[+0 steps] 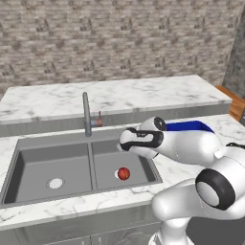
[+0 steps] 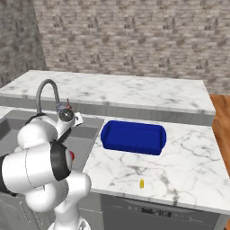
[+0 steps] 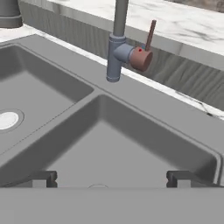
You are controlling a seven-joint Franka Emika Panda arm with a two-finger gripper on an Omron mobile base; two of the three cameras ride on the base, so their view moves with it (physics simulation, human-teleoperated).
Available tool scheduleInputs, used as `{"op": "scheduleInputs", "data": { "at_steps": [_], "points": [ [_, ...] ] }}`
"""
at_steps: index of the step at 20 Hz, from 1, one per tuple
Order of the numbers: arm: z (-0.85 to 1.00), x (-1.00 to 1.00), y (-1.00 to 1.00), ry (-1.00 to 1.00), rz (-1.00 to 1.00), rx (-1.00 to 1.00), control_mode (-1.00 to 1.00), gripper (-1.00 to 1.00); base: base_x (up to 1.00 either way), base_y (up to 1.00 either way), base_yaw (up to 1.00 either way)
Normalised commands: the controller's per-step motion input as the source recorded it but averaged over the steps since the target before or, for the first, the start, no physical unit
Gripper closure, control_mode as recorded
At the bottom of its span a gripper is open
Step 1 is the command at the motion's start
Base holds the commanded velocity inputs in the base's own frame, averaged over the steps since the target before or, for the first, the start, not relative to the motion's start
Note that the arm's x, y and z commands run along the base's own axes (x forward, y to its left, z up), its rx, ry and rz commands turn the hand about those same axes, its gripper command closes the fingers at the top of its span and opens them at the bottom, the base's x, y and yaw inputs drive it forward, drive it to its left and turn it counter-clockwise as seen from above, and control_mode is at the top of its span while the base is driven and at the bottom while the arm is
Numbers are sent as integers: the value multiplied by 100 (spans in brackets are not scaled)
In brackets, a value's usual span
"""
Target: Pick up all produce items and place them in the sink. Turn on the sink faucet to wash them. Then turn the sink off and put them in the tray.
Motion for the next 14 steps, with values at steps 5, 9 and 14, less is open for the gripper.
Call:
{"op": "scheduleInputs", "data": {
  "at_steps": [5, 9, 14],
  "points": [
    [61, 0, 0, -7, 1, 4, -100, -100, 0, 0, 0],
    [56, 1, 0, -6, 1, 5, -100, -100, 0, 0, 0],
    [55, 0, 0, -8, 2, 7, -100, -100, 0, 0, 0]
  ]
}}
